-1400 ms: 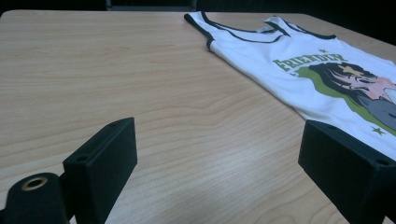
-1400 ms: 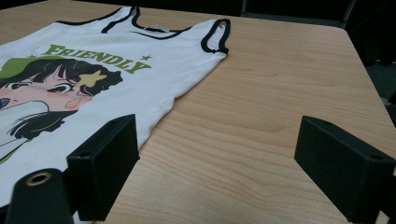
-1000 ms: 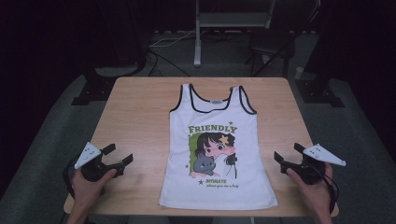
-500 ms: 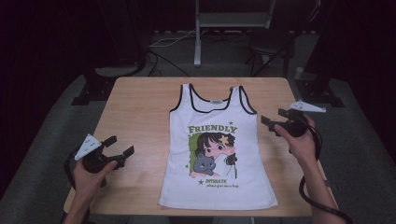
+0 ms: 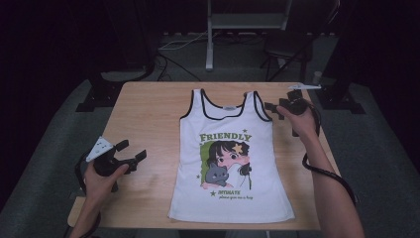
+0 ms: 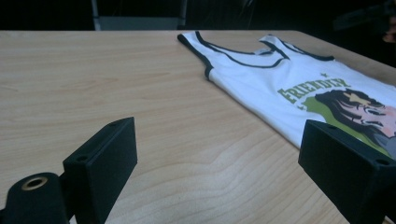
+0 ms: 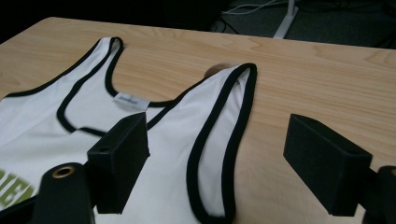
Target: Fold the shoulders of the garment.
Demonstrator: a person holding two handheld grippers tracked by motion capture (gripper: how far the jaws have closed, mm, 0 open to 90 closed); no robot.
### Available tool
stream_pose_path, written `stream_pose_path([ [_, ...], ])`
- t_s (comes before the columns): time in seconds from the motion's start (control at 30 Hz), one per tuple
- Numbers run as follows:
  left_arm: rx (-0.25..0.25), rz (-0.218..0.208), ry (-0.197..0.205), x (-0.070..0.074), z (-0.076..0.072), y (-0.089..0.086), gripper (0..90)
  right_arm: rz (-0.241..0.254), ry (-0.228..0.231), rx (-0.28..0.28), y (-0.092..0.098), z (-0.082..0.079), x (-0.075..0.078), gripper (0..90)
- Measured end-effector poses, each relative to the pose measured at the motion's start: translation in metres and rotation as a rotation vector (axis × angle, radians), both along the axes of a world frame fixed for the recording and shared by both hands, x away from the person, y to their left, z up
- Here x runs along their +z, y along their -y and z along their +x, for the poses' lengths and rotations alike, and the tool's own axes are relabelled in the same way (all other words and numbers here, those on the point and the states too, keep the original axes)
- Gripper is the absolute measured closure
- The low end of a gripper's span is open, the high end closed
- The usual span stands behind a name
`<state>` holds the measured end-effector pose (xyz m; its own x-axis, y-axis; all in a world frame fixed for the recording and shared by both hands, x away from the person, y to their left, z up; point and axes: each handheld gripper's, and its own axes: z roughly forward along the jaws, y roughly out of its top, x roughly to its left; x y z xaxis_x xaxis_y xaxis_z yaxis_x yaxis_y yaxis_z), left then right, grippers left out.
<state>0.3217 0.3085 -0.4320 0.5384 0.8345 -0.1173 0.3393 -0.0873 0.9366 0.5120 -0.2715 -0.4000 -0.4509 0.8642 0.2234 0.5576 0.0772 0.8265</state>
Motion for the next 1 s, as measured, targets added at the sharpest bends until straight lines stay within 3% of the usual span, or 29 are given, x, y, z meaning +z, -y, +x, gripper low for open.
stream_pose_path([
  [0.37, -0.001, -0.007, -0.001, -0.004, -0.001, 0.0, 11.6, 0.011, -0.053, -0.012, -0.01, 0.035, -0.011, 23.8],
  [0.5, -0.001, -0.007, -0.002, -0.004, -0.002, 0.0, 11.6, 0.036, -0.069, -0.033, -0.011, 0.046, -0.015, 26.8],
  [0.8, 0.004, -0.017, -0.006, -0.006, -0.005, -0.003, 11.6, 0.042, -0.149, -0.08, -0.014, 0.069, -0.031, 34.6],
  [1.0, 0.007, -0.022, -0.007, -0.006, -0.007, -0.005, 11.6, 0.092, -0.186, -0.099, -0.013, 0.078, -0.04, 38.0],
])
